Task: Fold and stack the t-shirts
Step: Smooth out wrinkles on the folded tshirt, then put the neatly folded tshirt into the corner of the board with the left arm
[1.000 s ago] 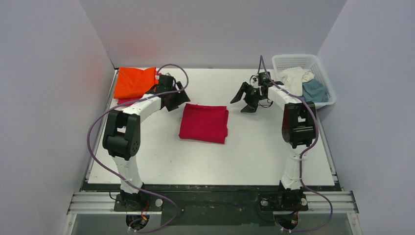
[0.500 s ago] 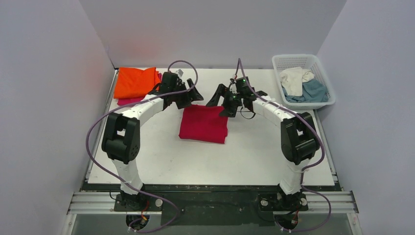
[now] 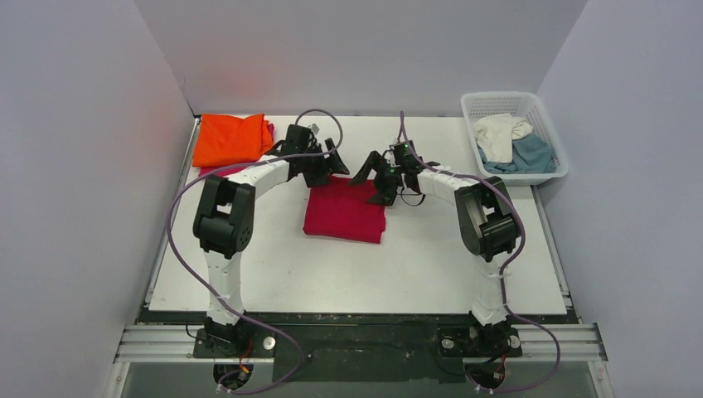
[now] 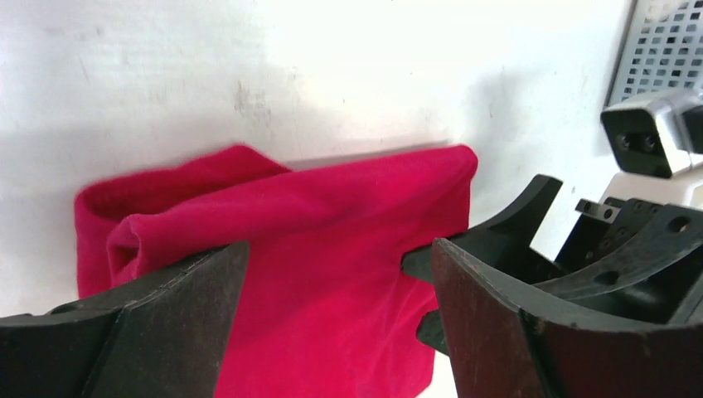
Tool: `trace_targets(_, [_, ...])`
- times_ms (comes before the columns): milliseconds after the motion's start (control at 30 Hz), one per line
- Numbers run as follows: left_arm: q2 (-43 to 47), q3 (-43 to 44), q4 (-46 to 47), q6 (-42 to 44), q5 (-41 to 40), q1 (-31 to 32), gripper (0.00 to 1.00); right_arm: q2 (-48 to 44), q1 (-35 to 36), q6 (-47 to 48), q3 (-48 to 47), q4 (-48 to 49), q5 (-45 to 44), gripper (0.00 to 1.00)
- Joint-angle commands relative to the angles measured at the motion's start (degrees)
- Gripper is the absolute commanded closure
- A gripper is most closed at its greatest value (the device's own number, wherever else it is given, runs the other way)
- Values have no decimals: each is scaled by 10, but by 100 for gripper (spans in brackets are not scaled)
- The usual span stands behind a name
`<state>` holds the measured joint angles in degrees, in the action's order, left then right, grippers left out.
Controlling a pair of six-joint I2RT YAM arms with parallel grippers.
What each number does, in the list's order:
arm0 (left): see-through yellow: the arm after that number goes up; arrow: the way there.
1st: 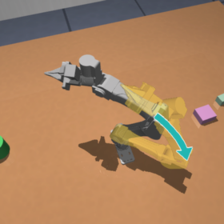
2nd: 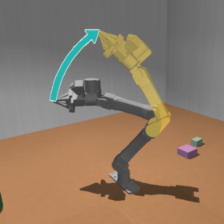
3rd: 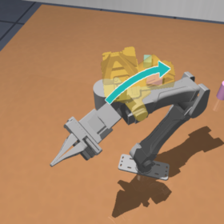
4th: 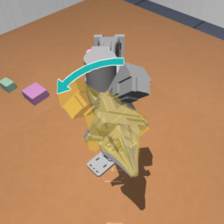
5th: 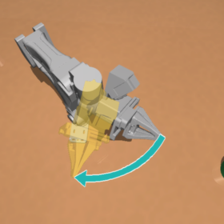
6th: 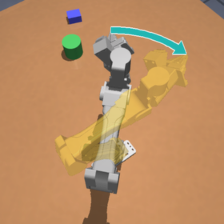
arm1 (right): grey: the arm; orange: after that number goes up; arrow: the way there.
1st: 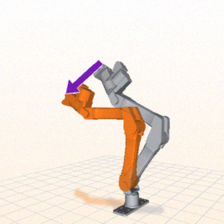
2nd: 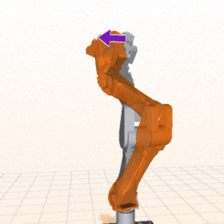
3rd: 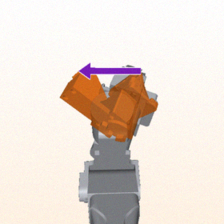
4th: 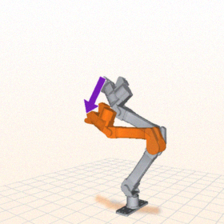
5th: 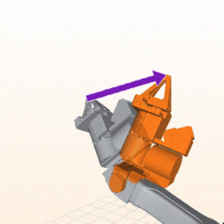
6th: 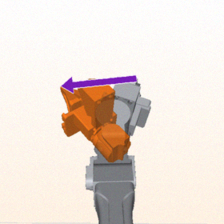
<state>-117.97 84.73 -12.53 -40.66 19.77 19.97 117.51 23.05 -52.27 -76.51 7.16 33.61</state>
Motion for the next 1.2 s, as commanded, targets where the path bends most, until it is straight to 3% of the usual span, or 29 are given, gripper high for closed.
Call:
trace_targets(0, [-46, 66, -18, 20, -20, -9, 9, 16, -16, 21, -13, -6, -12, 14])
trace_targets(200, [-90, 87, -76, 20, -83, -19, 8, 34, -28, 79, -21, -61, -35, 15])
trace_targets(433, [-53, 76, -63, 35, -39, -36, 8, 26, -30, 121, -62, -131, -41, 15])
trace_targets(600, [88, 11, -18, 87, -44, -38, 8, -76, -36, 140, -53, -144, -94, 11])
trace_targets(733, [179, -93, 25, 99, -85, -43, 8, -180, -35, 135, 54, -100, -152, 7])
trace_targets(833, [189, -125, -4, 102, -101, -45, 8, -233, -34, 131, 105, -103, -168, 7])
trace_targets(1033, [127, -100, -96, 119, -171, -27, 9, -336, -38, 141, 189, -146, -233, 6])
trace_targets(1167, [91, -88, -117, 126, -192, -8, 14, -407, -43, 147, 227, -186, -291, 5])
